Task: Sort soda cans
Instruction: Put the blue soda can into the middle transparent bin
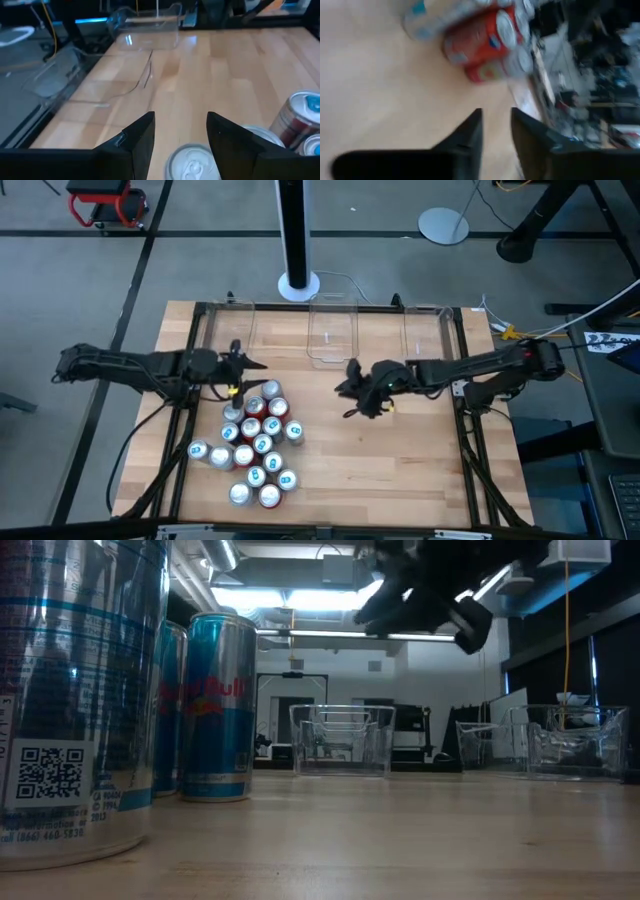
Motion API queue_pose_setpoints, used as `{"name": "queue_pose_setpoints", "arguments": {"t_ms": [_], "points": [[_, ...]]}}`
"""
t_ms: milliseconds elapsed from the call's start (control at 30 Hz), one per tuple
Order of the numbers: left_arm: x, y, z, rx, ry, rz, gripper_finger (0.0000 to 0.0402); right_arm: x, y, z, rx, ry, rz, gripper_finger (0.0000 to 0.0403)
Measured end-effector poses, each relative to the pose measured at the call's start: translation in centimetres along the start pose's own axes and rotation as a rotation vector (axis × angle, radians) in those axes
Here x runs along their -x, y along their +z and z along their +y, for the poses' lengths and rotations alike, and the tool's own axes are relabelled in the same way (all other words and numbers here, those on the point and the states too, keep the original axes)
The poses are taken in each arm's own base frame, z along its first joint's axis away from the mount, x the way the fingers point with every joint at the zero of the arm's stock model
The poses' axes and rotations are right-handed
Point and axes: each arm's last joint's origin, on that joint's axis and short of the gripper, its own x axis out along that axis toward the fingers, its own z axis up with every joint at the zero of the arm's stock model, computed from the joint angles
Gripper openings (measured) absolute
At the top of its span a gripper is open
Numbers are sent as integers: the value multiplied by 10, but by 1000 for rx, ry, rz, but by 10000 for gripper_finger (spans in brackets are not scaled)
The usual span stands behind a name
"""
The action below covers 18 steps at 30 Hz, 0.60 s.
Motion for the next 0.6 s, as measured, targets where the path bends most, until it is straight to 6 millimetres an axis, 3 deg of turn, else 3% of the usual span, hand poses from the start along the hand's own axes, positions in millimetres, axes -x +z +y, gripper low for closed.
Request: {"name": "queue_pose_setpoints", "arguments": {"t_ms": [333, 467, 600], "points": [[0, -6, -6, -51, -34, 15, 170, -56, 19, -10, -93, 19, -219, 303], [1, -10, -8, -39, -51, 54, 170, -69, 37, -22, -77, 31, -233, 339], [1, -12, -10, -36, -61, 77, 170, -75, 52, -31, -68, 51, -213, 347]]}}
